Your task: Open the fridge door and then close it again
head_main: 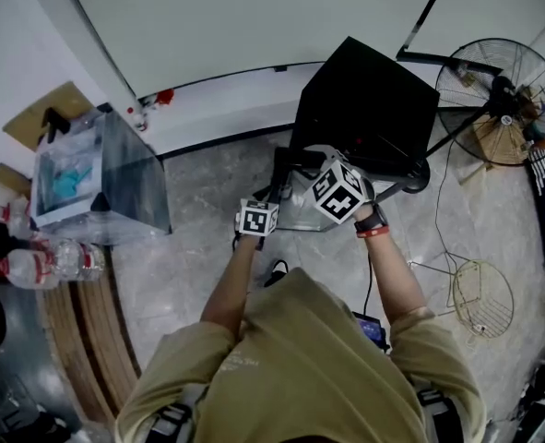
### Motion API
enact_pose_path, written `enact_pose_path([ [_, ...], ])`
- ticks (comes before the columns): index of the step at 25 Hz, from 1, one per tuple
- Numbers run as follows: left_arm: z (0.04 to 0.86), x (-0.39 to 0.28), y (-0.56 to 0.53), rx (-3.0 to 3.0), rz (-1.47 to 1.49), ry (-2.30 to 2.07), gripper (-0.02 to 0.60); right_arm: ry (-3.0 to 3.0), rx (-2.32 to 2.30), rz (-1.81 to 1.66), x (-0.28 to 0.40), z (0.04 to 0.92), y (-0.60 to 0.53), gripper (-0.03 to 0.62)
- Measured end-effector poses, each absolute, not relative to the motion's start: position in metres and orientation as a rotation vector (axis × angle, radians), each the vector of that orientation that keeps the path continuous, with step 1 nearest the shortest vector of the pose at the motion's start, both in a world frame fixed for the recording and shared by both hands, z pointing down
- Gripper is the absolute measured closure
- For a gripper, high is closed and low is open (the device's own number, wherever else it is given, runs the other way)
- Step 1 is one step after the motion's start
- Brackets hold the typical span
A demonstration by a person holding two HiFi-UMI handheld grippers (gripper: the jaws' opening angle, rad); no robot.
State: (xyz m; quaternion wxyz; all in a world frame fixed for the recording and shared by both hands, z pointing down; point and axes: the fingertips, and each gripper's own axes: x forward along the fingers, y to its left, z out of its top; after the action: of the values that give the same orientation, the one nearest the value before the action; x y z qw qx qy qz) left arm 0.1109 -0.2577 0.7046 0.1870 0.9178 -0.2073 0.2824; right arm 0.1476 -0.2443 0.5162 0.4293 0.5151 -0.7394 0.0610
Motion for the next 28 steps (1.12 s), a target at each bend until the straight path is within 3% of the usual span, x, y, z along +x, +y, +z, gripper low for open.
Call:
enact_pose_path([
  [28, 0.706, 0.185, -0.332, 2.661, 0.864, -0.342, 0.509, -1.655, 1.509, 0.210, 0.214, 0.518, -0.310, 0.407],
])
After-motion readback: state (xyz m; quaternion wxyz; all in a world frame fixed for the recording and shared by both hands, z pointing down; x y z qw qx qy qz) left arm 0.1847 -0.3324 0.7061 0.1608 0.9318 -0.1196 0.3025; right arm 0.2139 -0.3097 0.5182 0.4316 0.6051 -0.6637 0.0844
